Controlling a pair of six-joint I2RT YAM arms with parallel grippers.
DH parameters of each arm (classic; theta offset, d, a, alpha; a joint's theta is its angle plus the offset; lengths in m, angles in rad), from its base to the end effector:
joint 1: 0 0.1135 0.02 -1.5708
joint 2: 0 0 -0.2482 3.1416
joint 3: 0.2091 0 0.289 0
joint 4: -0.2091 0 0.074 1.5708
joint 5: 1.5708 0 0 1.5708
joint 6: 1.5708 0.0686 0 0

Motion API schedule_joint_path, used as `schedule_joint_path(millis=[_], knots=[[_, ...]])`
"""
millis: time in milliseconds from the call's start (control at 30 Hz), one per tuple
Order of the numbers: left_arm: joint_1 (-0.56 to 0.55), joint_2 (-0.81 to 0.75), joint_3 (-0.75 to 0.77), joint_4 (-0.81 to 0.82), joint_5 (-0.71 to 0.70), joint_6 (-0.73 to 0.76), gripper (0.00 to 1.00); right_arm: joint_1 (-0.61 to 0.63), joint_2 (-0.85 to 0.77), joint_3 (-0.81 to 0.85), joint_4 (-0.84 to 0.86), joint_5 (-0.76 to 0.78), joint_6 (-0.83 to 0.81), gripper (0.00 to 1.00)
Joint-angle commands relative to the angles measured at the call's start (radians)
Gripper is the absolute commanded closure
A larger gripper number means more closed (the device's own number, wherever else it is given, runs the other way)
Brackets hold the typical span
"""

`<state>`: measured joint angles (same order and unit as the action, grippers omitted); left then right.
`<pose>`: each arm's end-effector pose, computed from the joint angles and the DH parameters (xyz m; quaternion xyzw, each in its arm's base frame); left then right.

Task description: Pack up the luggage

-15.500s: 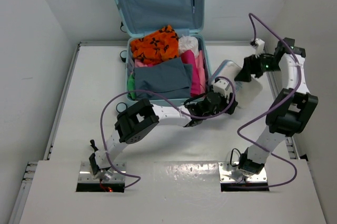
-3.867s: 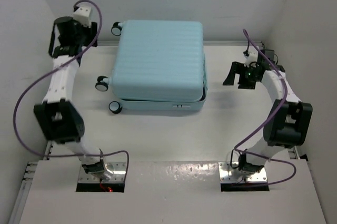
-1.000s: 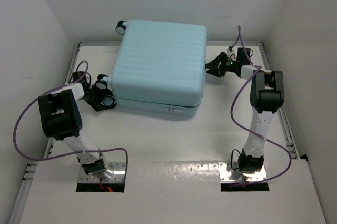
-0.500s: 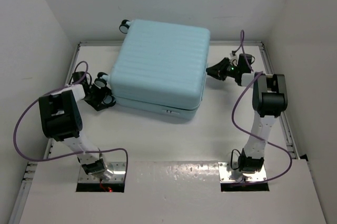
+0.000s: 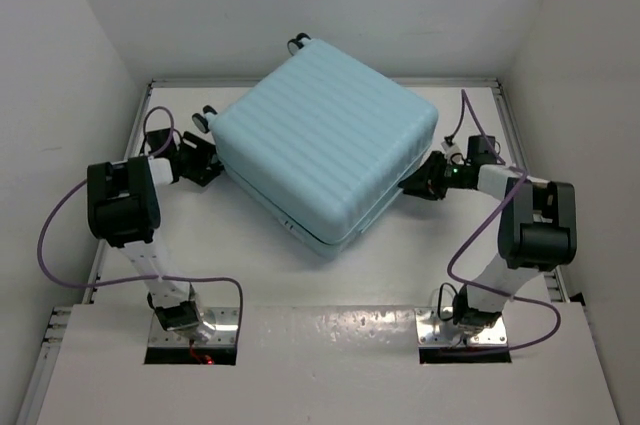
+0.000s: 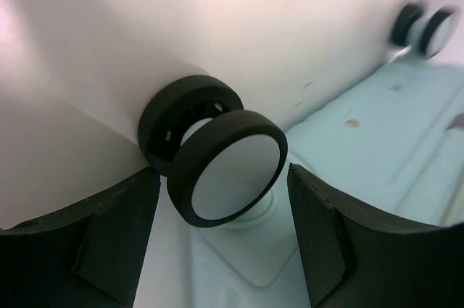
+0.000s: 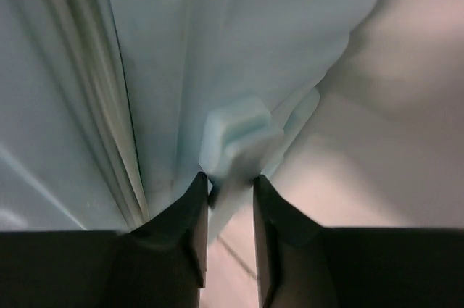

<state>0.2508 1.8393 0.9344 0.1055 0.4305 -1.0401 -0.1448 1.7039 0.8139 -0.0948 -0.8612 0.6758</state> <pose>0.3972 0.0722 0.0698 -0.4803 0.7714 -0.3240 0.2632 0.3471 0.0020 0.0787 0.2365 0.8459 0.4545 0.1484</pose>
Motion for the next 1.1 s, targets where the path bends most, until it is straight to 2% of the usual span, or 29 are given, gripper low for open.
schedule_joint_path(millis=[0,33,100,233,267,300,367,400,467,533,633,667,767,800,867,900,967,1033,1067], knots=[[-0.105,0.138,0.053,0.155,0.04,-0.089,0.26,0.002,-0.088,0.025,-0.359,-0.203,-0.278,0.65],[-0.117,0.161,0.12,0.166,0.03,-0.098,0.29,-0.042,-0.099,0.056,-0.473,-0.2,-0.304,0.61],[-0.128,0.211,0.209,0.18,0.02,-0.112,0.29,-0.099,-0.119,0.095,-0.56,-0.196,-0.425,0.58],[-0.137,0.362,0.47,0.168,-0.074,-0.071,0.29,-0.251,-0.142,0.183,-0.842,-0.157,-0.654,0.57],[-0.137,0.371,0.545,0.155,-0.097,-0.055,0.2,-0.274,-0.144,0.236,-0.909,-0.15,-0.668,0.57],[-0.137,0.371,0.569,0.145,-0.119,-0.045,0.16,-0.35,-0.153,0.255,-0.96,-0.128,-0.735,0.57],[-0.099,0.35,0.583,0.131,-0.15,-0.032,0.07,-0.401,-0.151,0.306,-1.002,-0.118,-0.783,0.57],[-0.085,0.333,0.583,0.119,-0.15,-0.023,0.06,-0.468,-0.159,0.333,-1.023,-0.11,-0.803,0.57],[-0.035,0.293,0.541,0.109,-0.138,-0.023,0.05,-0.51,-0.168,0.359,-1.011,-0.093,-0.797,0.57],[0.004,0.217,0.476,0.088,-0.128,-0.014,0.05,-0.556,-0.181,0.331,-0.855,-0.046,-0.684,0.57],[0.076,0.074,0.364,0.045,-0.099,0.005,0.05,-0.541,-0.167,0.269,-0.503,0.033,-0.439,0.6],[0.102,0.037,0.339,0.019,-0.082,0.046,0.07,-0.529,-0.152,0.255,-0.453,0.05,-0.358,0.62],[0.12,-0.095,0.221,-0.133,-0.049,0.139,0.22,-0.437,-0.07,0.252,-0.268,0.114,-0.239,0.63],[0.12,-0.126,0.136,-0.156,-0.011,0.161,0.35,-0.373,-0.052,0.261,-0.24,0.14,-0.22,0.63],[0.12,-0.181,0.042,-0.19,0.014,0.195,0.48,-0.336,0.034,0.287,-0.131,0.192,-0.146,0.64],[0.092,-0.224,-0.041,-0.205,0.027,0.205,0.62,-0.294,0.086,0.307,-0.052,0.198,-0.127,0.64],[0.058,-0.252,-0.109,-0.217,0.027,0.216,0.82,-0.253,0.202,0.356,-0.02,0.212,-0.059,0.66],[-0.006,-0.252,-0.175,-0.217,0.036,0.192,1.0,-0.234,0.252,0.411,0.045,0.205,-0.027,0.67],[-0.027,-0.252,-0.189,-0.217,0.036,0.18,1.0,-0.205,0.278,0.432,0.038,0.208,-0.031,0.69]])
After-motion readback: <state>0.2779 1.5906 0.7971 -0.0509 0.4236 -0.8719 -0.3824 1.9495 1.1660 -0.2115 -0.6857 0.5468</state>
